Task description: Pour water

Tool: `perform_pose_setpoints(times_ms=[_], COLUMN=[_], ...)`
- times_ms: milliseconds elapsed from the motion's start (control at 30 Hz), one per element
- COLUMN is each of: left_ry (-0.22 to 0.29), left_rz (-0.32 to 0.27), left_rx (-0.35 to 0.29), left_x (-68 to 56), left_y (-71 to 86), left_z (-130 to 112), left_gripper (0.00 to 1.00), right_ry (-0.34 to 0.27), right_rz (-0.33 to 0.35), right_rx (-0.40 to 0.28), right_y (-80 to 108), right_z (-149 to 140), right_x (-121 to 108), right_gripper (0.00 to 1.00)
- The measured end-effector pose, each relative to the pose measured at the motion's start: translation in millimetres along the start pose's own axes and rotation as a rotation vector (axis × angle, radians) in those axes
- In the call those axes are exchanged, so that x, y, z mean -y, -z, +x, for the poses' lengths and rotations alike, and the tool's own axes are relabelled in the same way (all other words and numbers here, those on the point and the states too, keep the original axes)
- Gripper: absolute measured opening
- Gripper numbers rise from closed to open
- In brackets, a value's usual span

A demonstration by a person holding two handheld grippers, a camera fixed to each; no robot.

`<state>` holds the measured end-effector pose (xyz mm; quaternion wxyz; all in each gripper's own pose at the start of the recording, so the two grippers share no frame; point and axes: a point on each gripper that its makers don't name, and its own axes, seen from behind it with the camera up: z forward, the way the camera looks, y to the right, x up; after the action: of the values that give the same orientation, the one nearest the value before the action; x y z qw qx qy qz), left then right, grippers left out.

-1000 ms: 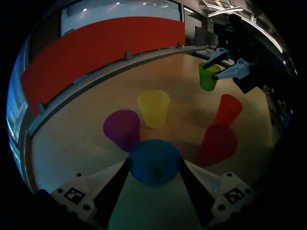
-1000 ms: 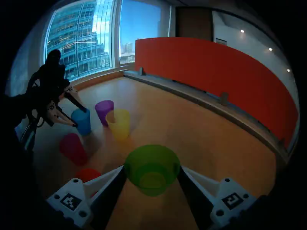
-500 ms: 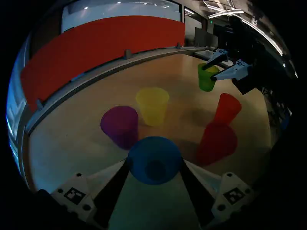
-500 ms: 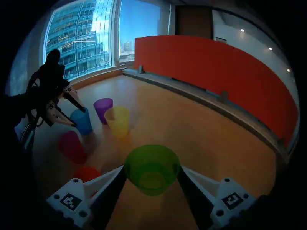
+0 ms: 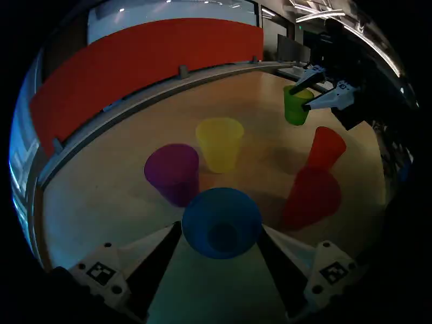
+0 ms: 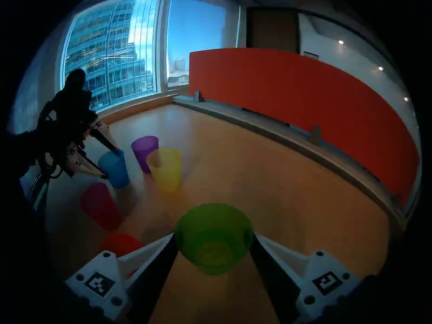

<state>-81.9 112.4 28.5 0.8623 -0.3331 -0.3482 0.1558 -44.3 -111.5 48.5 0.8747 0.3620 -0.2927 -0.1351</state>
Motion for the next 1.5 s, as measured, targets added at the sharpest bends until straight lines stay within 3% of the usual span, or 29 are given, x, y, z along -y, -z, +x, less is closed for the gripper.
perform_pose_setpoints(times_ms=[200,1067,1500], left_ry=[0.014,0.008,-0.007], left_rz=[-0.018,0.001,-0.014], left_rx=[-0.001,0.038,0.044], left_x=[-5.0,-9.4,-20.3], left_y=[-0.1,8.2,11.8], left_z=[0,-29,-33], left_gripper=[0.99,0.99,0.99], right_ry=[-0.004,-0.043,-0.048], right_rz=[0.0,0.003,0.0], right_rx=[-0.002,0.024,0.015], right_y=[-0.9,-20.0,-19.3], right_z=[-1,-35,-38], right_x=[0,1,4], right_gripper=[0.91,0.91,0.93])
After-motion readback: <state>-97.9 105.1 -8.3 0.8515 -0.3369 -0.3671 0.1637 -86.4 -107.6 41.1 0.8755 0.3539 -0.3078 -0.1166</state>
